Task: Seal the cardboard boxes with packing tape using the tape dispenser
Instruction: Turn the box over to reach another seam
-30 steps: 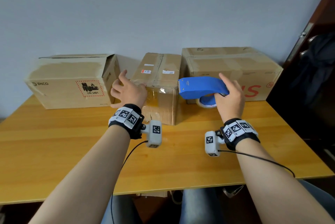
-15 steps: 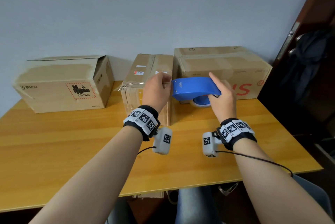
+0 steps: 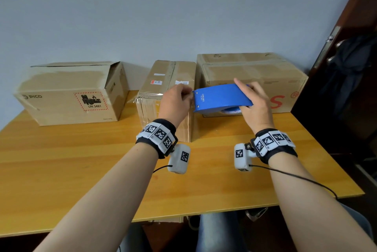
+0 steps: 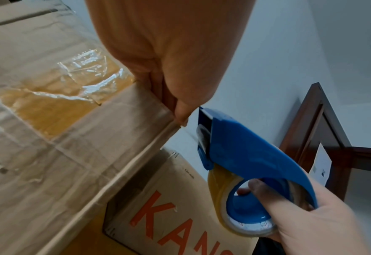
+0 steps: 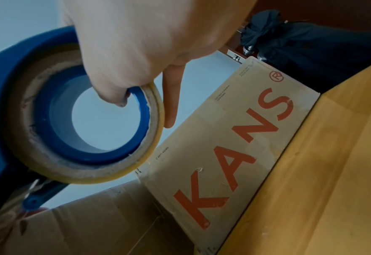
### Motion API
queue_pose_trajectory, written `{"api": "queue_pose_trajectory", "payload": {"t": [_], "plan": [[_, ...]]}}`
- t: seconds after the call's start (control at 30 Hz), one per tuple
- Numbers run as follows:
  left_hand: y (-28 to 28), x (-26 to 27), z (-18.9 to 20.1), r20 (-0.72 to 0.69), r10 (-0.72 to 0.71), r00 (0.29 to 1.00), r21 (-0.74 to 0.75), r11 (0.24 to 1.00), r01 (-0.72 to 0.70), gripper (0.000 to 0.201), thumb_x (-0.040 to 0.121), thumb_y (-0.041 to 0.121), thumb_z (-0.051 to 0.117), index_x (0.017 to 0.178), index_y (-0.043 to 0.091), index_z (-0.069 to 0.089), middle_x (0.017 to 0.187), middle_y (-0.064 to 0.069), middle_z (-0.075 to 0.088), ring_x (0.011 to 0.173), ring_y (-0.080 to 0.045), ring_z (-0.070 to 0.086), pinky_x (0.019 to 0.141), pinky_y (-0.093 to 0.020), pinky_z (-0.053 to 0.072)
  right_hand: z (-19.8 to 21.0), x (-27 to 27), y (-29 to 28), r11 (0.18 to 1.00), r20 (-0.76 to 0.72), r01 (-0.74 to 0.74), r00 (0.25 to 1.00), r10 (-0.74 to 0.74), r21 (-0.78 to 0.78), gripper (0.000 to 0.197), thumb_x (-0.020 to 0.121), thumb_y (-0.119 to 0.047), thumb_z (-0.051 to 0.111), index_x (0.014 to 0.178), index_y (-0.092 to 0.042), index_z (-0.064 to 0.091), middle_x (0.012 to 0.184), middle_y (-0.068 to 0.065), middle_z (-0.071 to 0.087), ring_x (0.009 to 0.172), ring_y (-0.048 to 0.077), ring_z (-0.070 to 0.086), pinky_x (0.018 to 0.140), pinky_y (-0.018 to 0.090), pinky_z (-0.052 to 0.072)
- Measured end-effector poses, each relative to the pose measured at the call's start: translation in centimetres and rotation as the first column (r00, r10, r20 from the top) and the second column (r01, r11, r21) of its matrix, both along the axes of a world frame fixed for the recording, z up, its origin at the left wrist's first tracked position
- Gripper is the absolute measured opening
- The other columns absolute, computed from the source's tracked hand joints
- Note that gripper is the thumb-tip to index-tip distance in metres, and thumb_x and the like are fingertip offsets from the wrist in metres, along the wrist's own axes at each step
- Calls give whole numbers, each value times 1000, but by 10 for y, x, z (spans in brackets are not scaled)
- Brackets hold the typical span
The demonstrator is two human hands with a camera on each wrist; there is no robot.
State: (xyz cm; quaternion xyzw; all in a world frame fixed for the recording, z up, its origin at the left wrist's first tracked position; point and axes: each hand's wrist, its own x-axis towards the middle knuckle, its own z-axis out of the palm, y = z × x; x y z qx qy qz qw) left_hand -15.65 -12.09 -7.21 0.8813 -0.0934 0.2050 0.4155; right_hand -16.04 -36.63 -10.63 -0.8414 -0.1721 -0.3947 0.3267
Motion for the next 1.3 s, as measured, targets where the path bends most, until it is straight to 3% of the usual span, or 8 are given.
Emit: {"api": "queue_pose_trajectory", "payload": {"t": [0.23,0.4,0.53,0.67,0.83,1.07,1.2,1.3], "plan": [[1,1,0,-20,-7,1000,-7,1000,6,18,95,11,63,111,13,70,108,0,71,100,-13,63,88,-25,51,-5,-2,-6,1000,-6,28,1000,-28,6,68,81,18,62,139,-17,60,106,-5,48,90,3,45,71,3,36],[0,-1,-1,-22,-8,1000,-4,1000,8,16,94,12,65,108,15,71,105,2,69,97,-12,61,85,-22,47,-6,-8,-15,997,-63,53,997,-49,62,72,81,19,60,140,-21,59,106,-4,49,91,11,51,70,27,46],[-1,2,-2,-12,-21,1000,21,1000,21,15,94,12,63,105,17,72,108,1,68,101,-15,62,90,-30,52,-6,-8,-18,996,-89,80,993,-76,45,74,80,21,58,141,-22,59,107,1,52,91,19,54,67,34,49],[0,2,-3,-17,-27,1000,19,999,27,12,93,11,64,96,19,73,106,0,68,98,-15,61,85,-26,49,-7,-7,-17,995,-109,93,990,-89,29,78,80,21,56,142,-25,57,110,2,53,92,23,57,66,41,54],[2,2,-2,-22,-38,999,13,999,38,13,93,10,64,94,20,73,105,0,68,96,-14,62,84,-25,49,-8,-8,-17,995,-112,97,989,-95,11,79,80,21,58,143,-25,56,111,2,53,93,24,58,66,44,56],[3,2,0,-33,-38,999,-4,999,37,14,93,9,65,92,20,74,100,1,68,90,-10,60,71,-8,39,-11,-8,-17,994,-122,106,987,-102,26,79,80,20,58,144,-26,55,107,-1,51,87,21,54,63,40,53],[2,1,0,-40,-43,998,7,999,43,15,94,10,64,92,21,73,101,2,67,90,-10,61,69,-8,39,-14,-10,-18,995,-137,97,986,-91,34,78,81,19,57,145,-26,54,104,0,50,86,23,55,65,42,54],[2,1,1,-45,-44,998,10,999,45,16,95,10,63,92,22,73,101,3,67,90,-9,61,69,-7,38,-14,-12,-16,993,-149,106,984,-98,47,77,82,19,57,144,-25,54,103,-2,49,86,21,54,66,38,54]]}}
